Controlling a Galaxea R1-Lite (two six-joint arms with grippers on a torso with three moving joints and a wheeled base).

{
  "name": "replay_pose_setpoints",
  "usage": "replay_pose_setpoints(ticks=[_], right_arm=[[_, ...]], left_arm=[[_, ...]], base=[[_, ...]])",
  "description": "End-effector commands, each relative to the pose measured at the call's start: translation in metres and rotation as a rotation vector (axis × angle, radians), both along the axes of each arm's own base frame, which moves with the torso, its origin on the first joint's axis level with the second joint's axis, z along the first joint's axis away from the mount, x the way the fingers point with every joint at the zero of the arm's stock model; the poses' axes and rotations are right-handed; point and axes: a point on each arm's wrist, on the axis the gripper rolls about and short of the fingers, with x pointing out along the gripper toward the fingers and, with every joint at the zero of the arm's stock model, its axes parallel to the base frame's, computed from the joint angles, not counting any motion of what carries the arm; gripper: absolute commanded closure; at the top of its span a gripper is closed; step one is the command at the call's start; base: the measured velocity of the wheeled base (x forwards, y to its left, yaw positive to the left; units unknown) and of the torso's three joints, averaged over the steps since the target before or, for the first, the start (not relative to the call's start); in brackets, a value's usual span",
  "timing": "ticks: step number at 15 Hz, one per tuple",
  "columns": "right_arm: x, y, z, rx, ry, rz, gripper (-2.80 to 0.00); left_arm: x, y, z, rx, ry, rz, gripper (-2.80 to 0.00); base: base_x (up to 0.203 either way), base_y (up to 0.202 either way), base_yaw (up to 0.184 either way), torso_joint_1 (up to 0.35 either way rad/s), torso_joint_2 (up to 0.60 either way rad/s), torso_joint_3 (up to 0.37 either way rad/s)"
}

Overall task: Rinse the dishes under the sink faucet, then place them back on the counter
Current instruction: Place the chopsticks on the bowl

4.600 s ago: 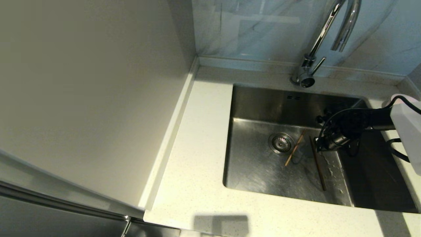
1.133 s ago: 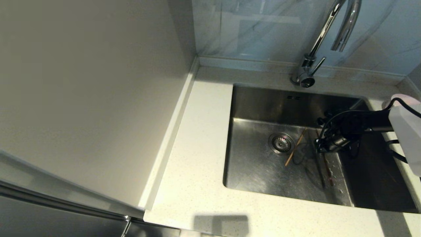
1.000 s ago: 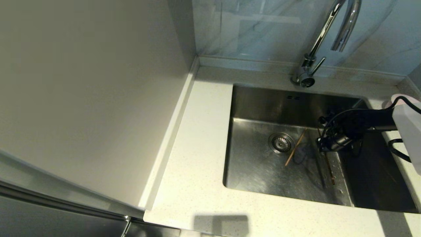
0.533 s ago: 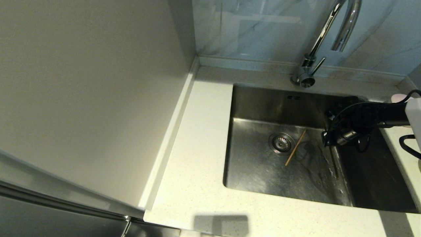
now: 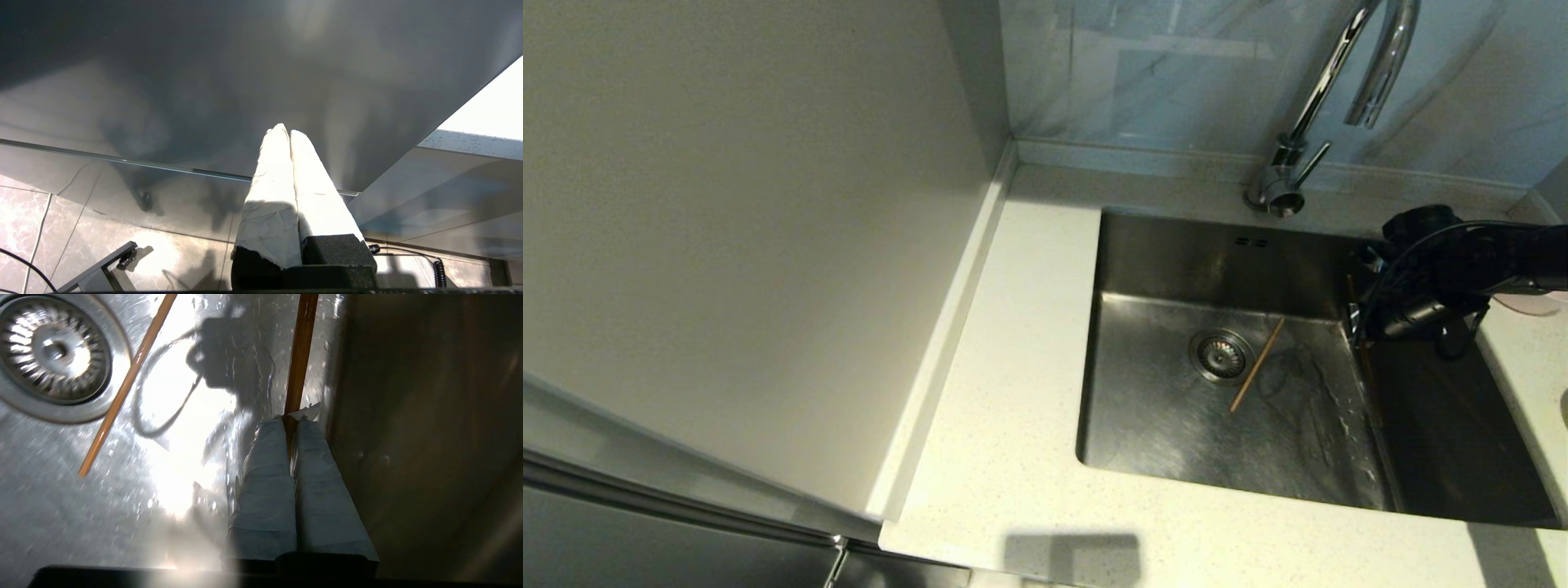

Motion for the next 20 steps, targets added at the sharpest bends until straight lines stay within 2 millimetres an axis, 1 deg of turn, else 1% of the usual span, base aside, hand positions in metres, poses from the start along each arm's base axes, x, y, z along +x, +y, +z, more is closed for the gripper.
replay_pose_setpoints(ticks=[1, 4, 7, 10, 12, 14, 15, 17, 20], right_arm=[[-0.021, 0.004, 0.027, -0.007, -0.041, 0.000, 0.00], [-0.045, 0.008, 0.052, -0.013, -0.083, 0.000, 0.00], [-0.075, 0.013, 0.090, -0.029, -0.175, 0.002, 0.00], [-0.114, 0.021, 0.135, -0.071, -0.296, -0.003, 0.00], [-0.142, 0.029, 0.158, -0.133, -0.354, -0.010, 0.00], [-0.164, 0.032, 0.167, -0.219, -0.361, -0.006, 0.00], [-0.170, 0.032, 0.171, -0.250, -0.364, -0.015, 0.00], [-0.177, 0.032, 0.175, -0.288, -0.367, -0.028, 0.00], [-0.184, 0.032, 0.179, -0.386, -0.338, 0.007, 0.00]], left_arm=[[0.000, 0.000, 0.000, 0.000, -0.003, 0.000, 0.00], [0.000, 0.000, 0.000, 0.000, -0.003, 0.000, 0.00], [0.000, 0.000, 0.000, 0.000, -0.003, 0.000, 0.00], [0.000, 0.000, 0.000, 0.000, -0.003, 0.000, 0.00], [0.000, 0.000, 0.000, 0.000, -0.003, 0.000, 0.00], [0.000, 0.000, 0.000, 0.000, -0.003, 0.000, 0.00], [0.000, 0.000, 0.000, 0.000, -0.003, 0.000, 0.00], [0.000, 0.000, 0.000, 0.000, -0.003, 0.000, 0.00], [0.000, 0.000, 0.000, 0.000, -0.003, 0.000, 0.00]], base=[[0.000, 0.000, 0.000, 0.000, 0.00, 0.000], [0.000, 0.000, 0.000, 0.000, 0.00, 0.000], [0.000, 0.000, 0.000, 0.000, 0.00, 0.000], [0.000, 0.000, 0.000, 0.000, 0.00, 0.000], [0.000, 0.000, 0.000, 0.000, 0.00, 0.000], [0.000, 0.000, 0.000, 0.000, 0.00, 0.000], [0.000, 0.000, 0.000, 0.000, 0.00, 0.000], [0.000, 0.000, 0.000, 0.000, 0.00, 0.000], [0.000, 0.000, 0.000, 0.000, 0.00, 0.000]])
